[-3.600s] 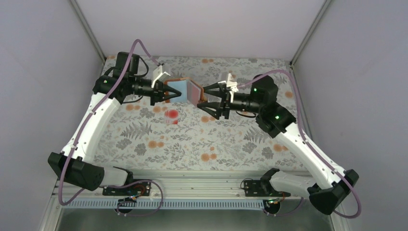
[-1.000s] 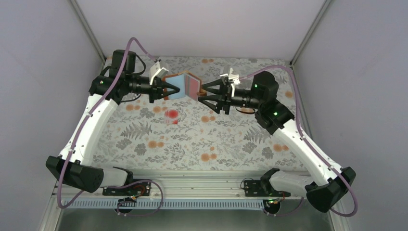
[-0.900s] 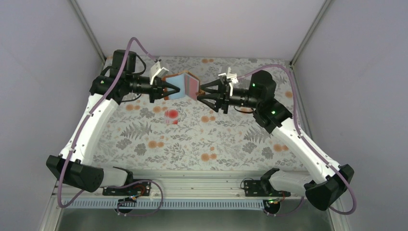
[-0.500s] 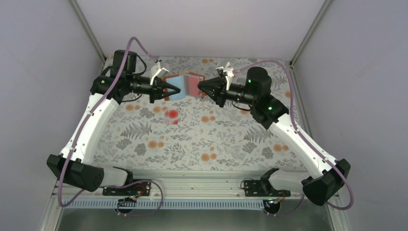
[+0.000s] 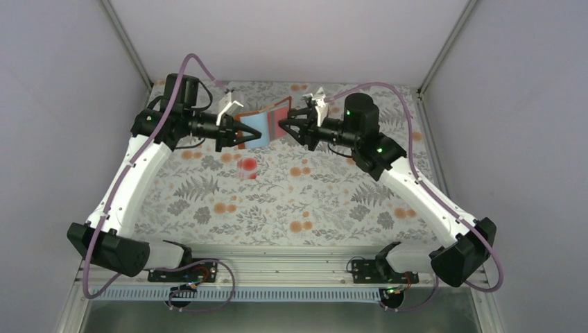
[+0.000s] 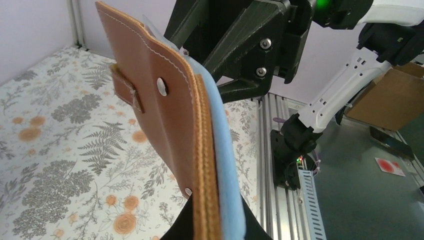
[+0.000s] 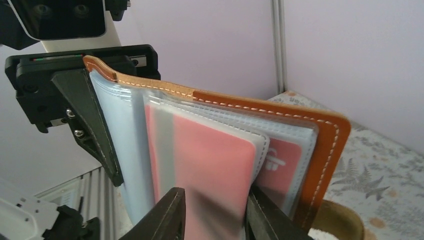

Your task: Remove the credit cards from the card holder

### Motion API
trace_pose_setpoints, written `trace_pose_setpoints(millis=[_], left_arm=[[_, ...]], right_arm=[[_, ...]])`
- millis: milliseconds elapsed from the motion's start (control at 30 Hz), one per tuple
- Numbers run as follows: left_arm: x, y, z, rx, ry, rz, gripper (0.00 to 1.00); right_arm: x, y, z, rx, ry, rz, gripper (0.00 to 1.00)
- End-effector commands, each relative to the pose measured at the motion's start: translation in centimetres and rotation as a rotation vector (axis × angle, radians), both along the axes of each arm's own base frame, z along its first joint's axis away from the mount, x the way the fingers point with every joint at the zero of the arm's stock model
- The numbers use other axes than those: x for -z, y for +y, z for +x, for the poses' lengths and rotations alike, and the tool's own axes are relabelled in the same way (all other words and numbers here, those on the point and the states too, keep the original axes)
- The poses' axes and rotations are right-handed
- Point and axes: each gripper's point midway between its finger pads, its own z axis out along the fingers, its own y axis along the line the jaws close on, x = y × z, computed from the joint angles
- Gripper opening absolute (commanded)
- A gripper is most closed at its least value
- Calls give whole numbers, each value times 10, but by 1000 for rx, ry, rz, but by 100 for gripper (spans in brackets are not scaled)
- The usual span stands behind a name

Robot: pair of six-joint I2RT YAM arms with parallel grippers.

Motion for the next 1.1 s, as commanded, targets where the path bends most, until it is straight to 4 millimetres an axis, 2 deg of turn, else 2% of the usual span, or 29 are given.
trace_pose_setpoints(millis=[0, 67, 167, 267, 467, 600, 667, 800, 900, 967, 1067], left_arm=[[-16, -3, -13, 58, -67, -44, 2], [-12, -2, -8, 34, -65, -29, 3], [-3, -2, 4, -18, -51, 4, 2], [2, -2, 11, -40, -36, 18, 2], [5, 0, 15, -68, -40, 34, 2], [3, -2, 10, -38, -35, 13, 2], [1, -3, 7, -19, -34, 0, 2], [-2, -3, 4, -2, -45, -11, 2], [-3, -4, 0, 19, -47, -22, 2], [-4, -4, 0, 29, -51, -25, 2], [-5, -3, -3, 48, -73, -27, 2]], right_arm=[[-13, 9, -23, -104, -40, 20, 32], [-22, 9, -40, -185, -63, 39, 34], [-29, 11, -80, -407, -87, 60, 35], [-23, 11, -96, -513, -65, 59, 34], [-15, 12, -95, -503, -36, 58, 34], [-17, 19, -60, -307, -11, 60, 33], [-20, 29, -50, -248, -9, 78, 31], [-25, 57, -57, -270, -44, 77, 30], [-25, 72, -75, -364, -80, 59, 35], [-24, 69, -83, -391, -102, 50, 37], [-21, 53, -83, -327, -132, 27, 37]])
